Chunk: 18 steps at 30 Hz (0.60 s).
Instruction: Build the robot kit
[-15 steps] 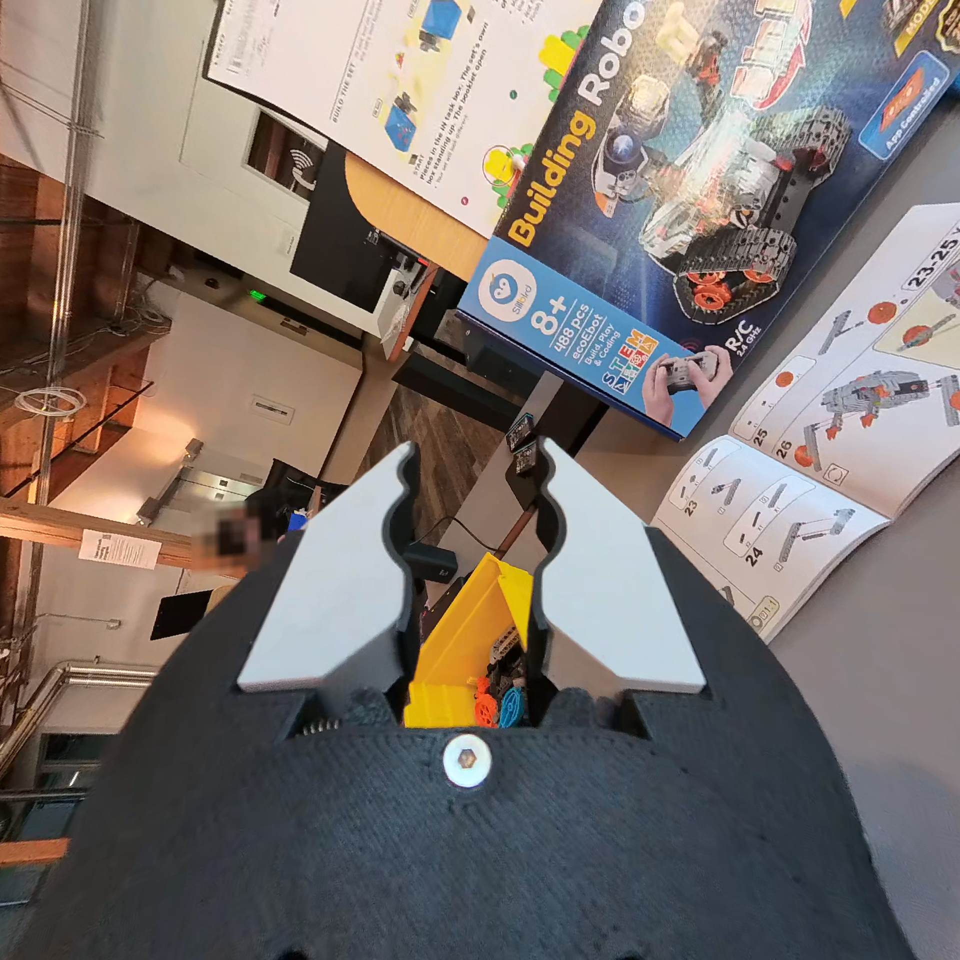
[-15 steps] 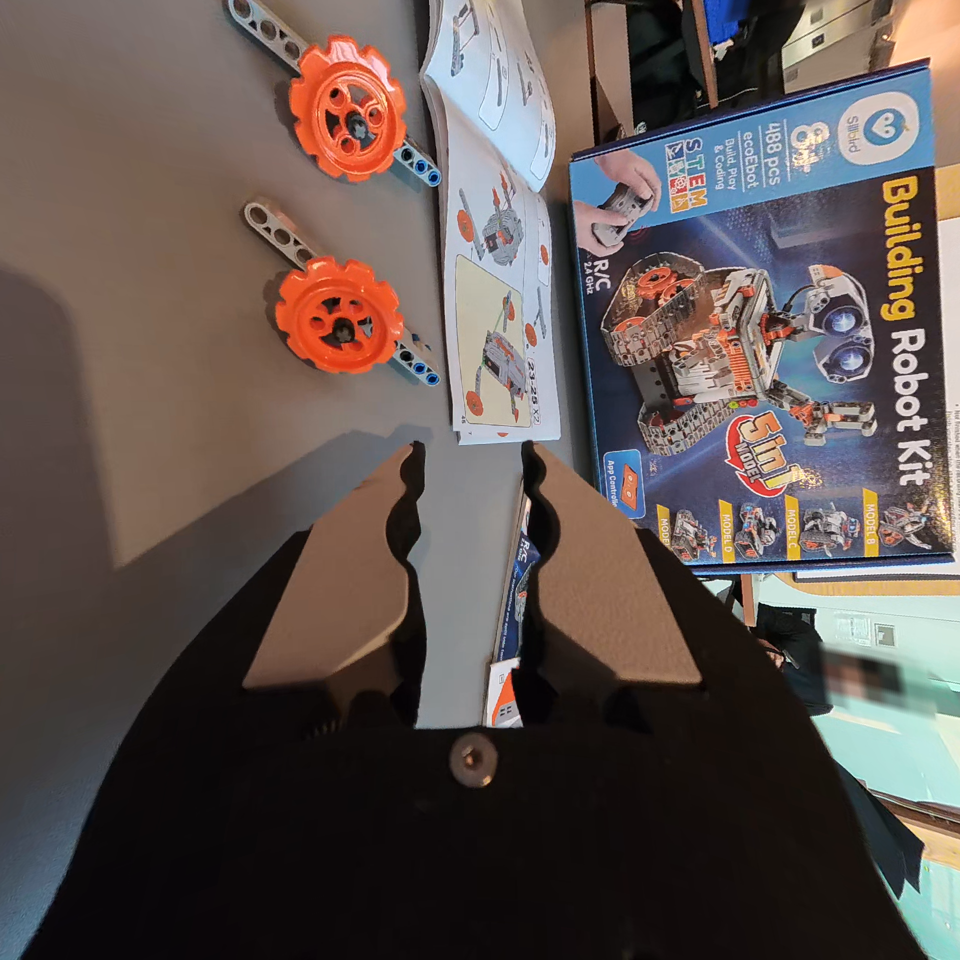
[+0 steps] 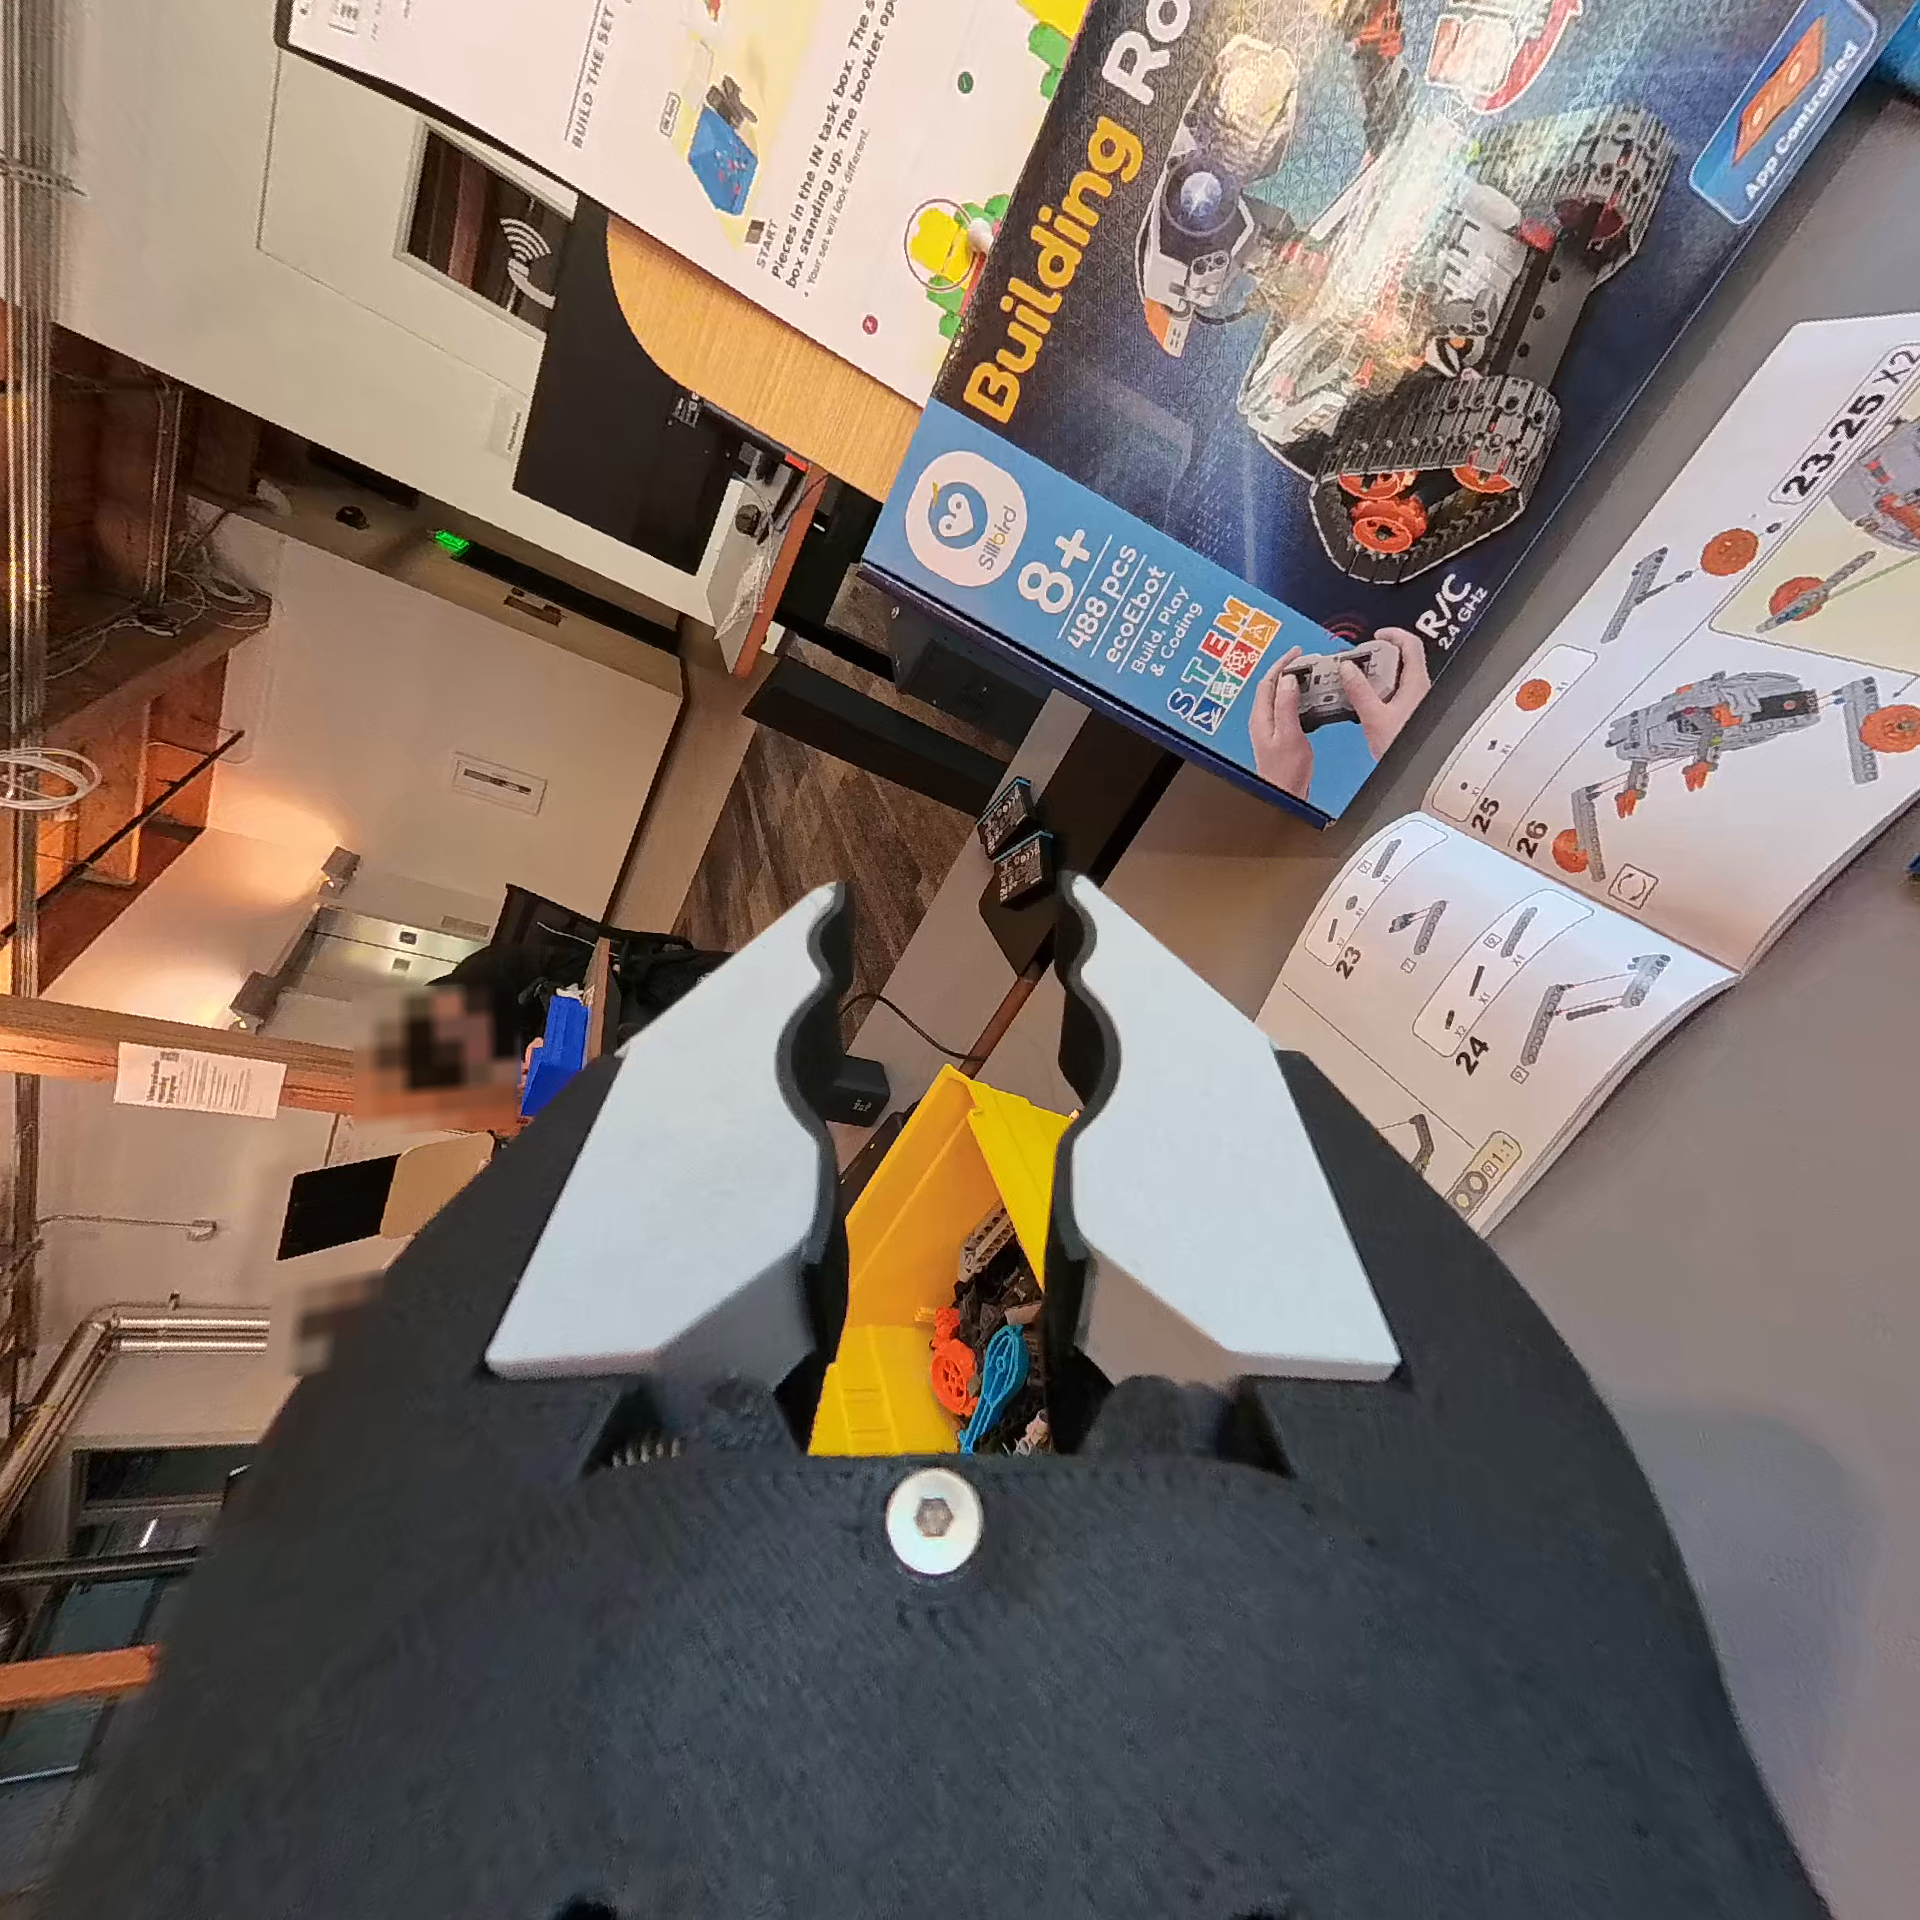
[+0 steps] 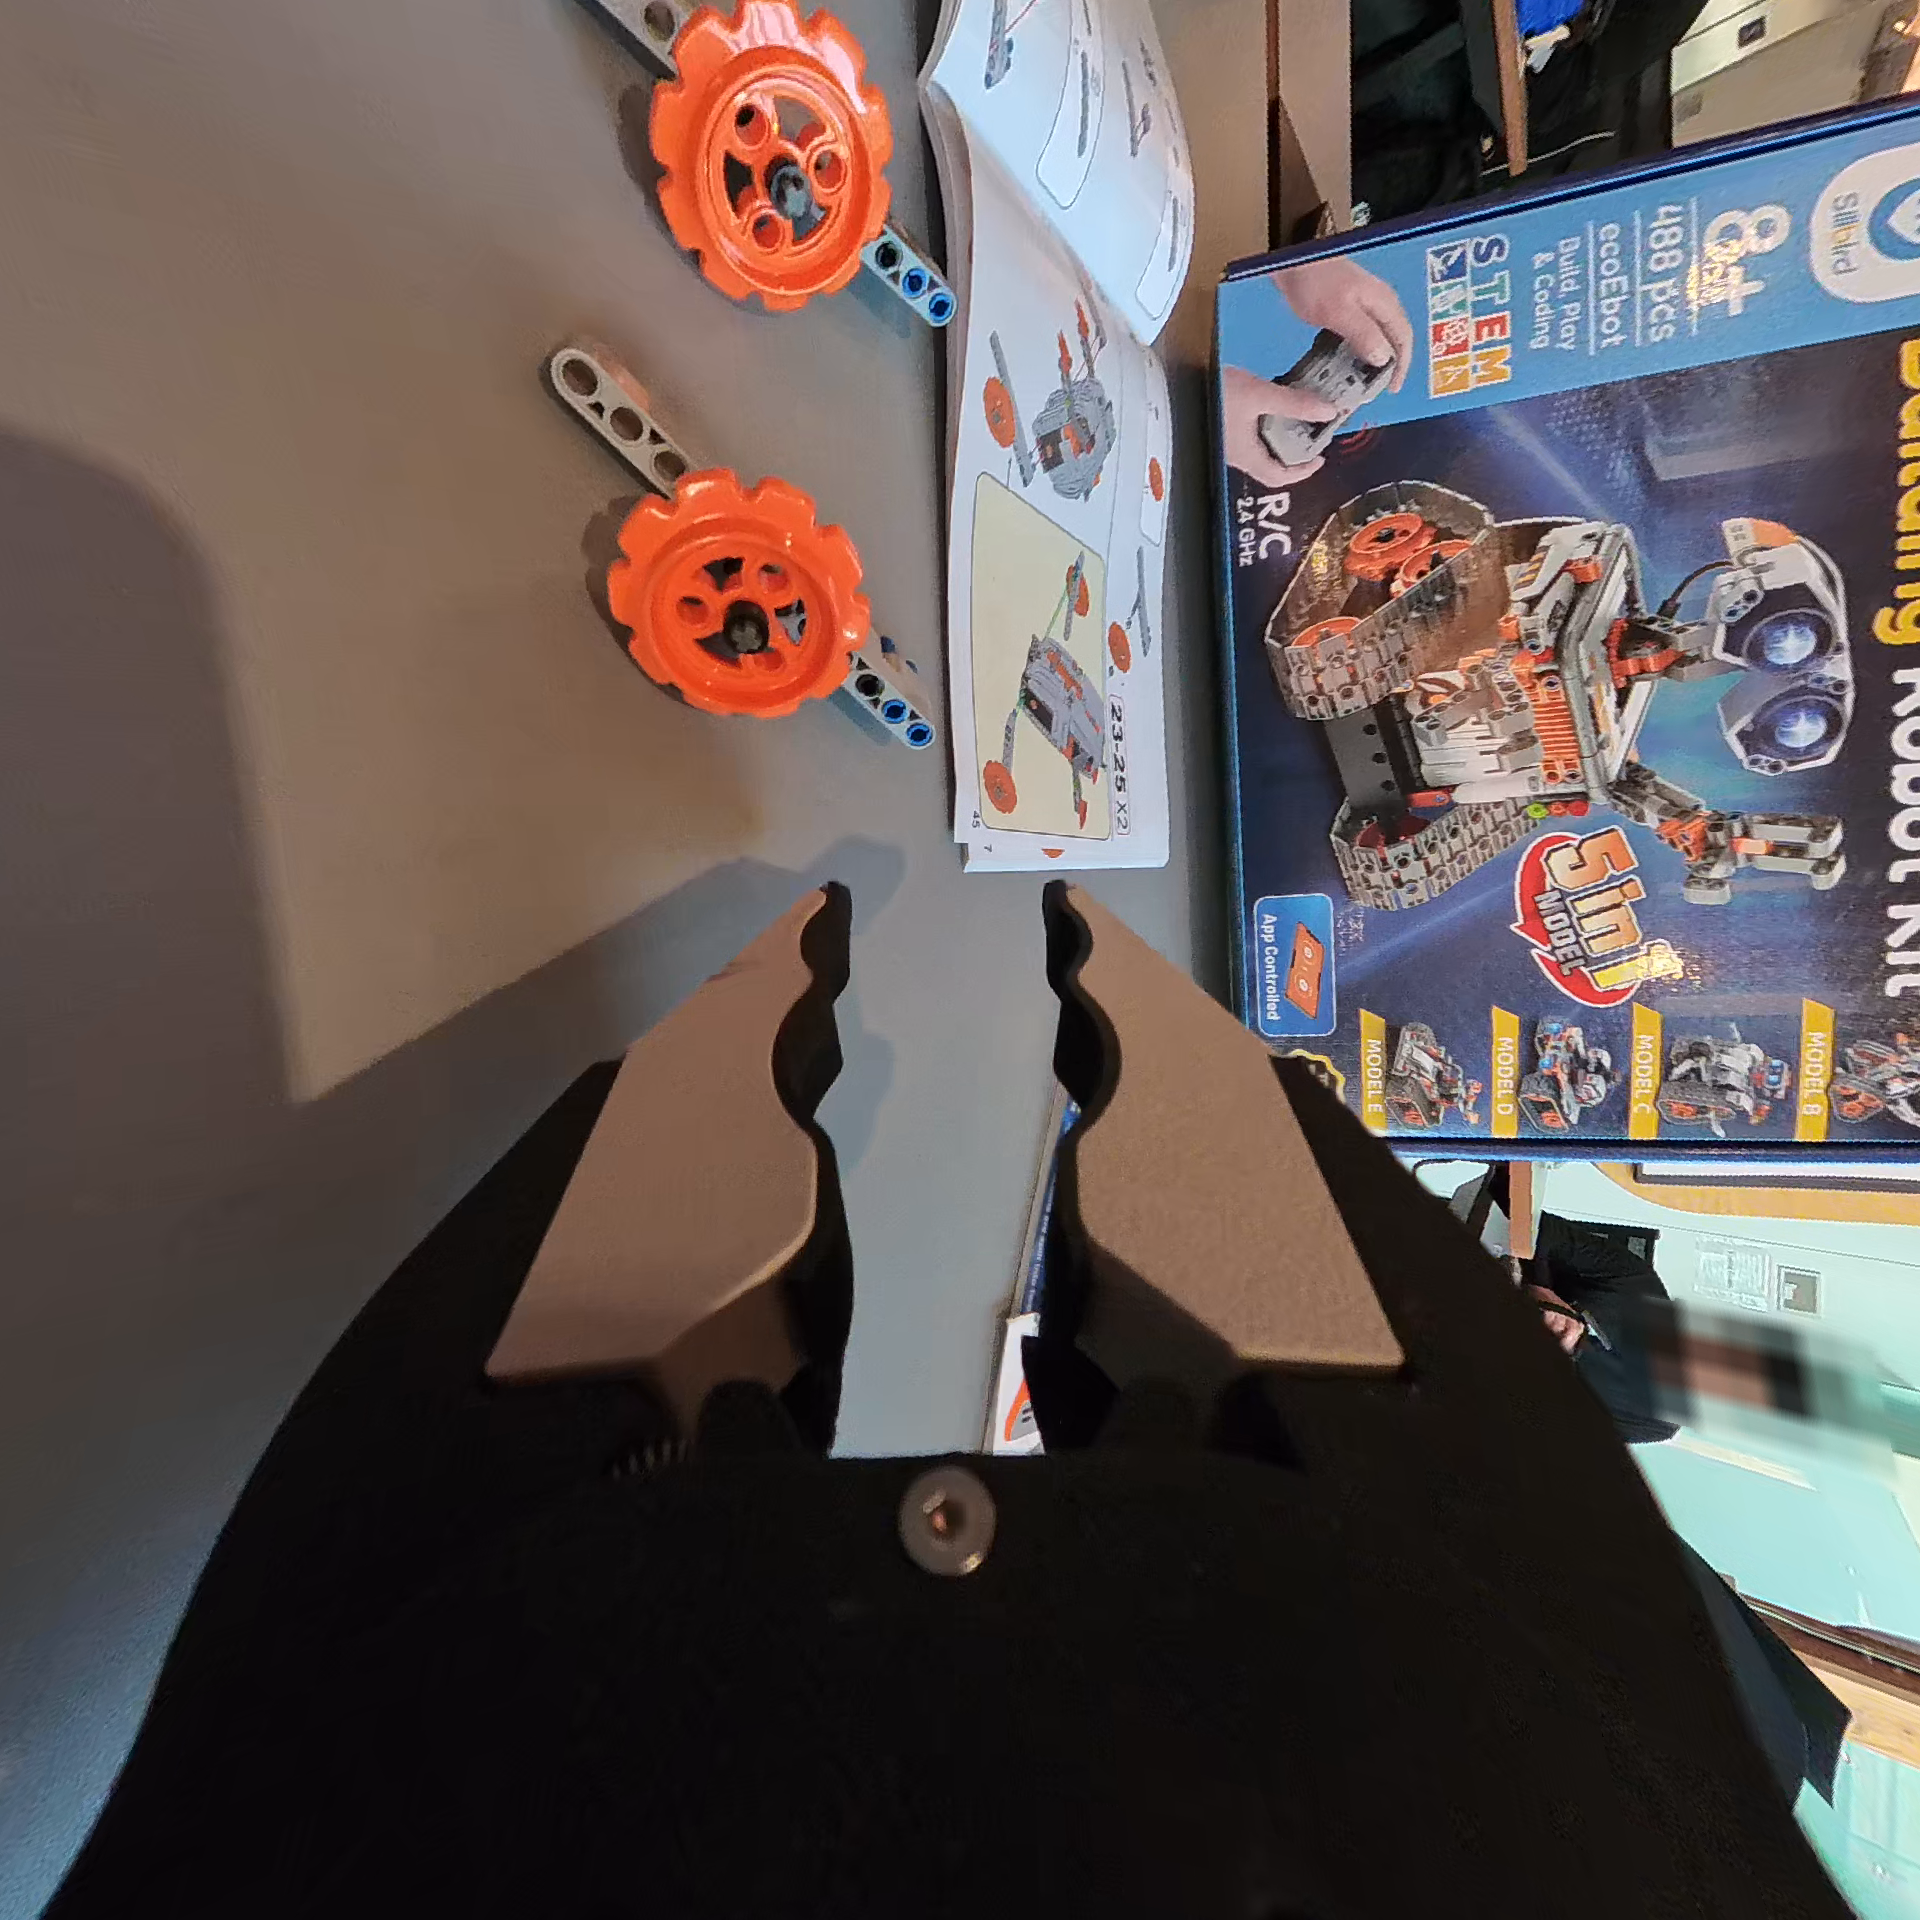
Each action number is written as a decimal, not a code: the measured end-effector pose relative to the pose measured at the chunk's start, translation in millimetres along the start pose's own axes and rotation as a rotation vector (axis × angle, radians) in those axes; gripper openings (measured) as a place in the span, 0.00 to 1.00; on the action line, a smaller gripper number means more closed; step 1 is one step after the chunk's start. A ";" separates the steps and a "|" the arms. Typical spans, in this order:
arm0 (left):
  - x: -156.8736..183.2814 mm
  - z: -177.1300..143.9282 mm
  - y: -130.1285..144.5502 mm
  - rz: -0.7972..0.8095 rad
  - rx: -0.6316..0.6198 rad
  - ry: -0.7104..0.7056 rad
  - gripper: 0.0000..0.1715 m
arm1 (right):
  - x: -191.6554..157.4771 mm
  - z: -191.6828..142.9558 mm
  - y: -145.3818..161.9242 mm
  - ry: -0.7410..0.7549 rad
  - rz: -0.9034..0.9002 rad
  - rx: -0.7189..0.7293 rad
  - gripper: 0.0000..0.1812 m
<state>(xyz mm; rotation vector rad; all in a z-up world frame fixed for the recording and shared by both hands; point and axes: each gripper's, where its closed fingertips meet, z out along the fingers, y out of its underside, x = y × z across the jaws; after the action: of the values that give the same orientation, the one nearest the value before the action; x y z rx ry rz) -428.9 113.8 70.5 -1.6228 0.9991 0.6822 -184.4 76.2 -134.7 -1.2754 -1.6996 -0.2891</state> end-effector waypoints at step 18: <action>-7.0 -1.8 2.6 -0.032 -0.001 -0.017 0.23 | -7.2 4.6 6.0 -0.037 0.006 -0.027 0.20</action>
<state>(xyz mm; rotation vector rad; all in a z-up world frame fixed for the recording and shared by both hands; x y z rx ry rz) -434.7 113.7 75.6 -1.6284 0.9589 0.6735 -181.8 77.4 -144.7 -1.3131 -1.7281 -0.2874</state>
